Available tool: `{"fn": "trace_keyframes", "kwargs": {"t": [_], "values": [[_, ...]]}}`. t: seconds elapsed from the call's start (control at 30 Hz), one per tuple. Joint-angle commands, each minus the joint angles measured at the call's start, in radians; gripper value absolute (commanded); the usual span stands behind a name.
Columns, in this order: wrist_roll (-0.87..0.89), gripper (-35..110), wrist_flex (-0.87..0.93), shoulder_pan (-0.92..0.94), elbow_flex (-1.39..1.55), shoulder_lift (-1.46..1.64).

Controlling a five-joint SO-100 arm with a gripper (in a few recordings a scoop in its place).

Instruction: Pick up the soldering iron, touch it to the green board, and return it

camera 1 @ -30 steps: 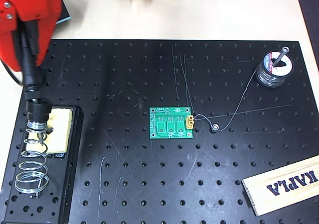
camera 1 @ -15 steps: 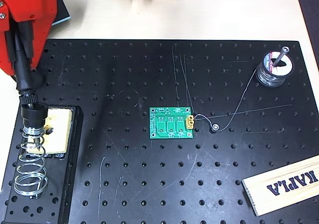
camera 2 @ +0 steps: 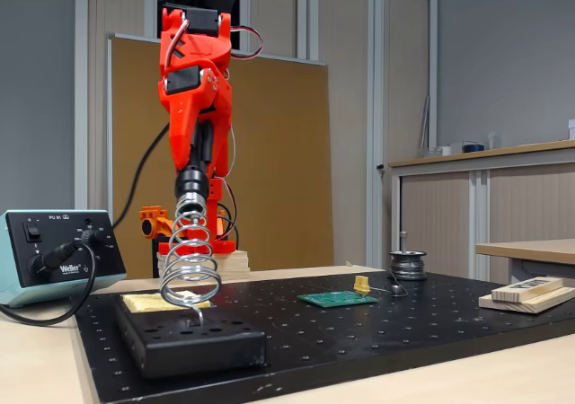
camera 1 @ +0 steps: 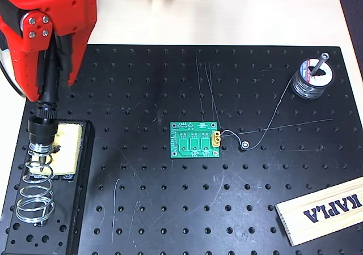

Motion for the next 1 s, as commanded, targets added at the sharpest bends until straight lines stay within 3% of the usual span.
{"fn": "trace_keyframes", "kwargs": {"t": [0.0, 0.6, 0.97], "values": [[-0.005, 4, -0.015, -0.060, -0.034, -0.023], [-0.054, 0, 0.043, -0.023, -0.370, -0.242], [-0.060, 0, 0.244, 0.008, -0.584, -0.318]]}}
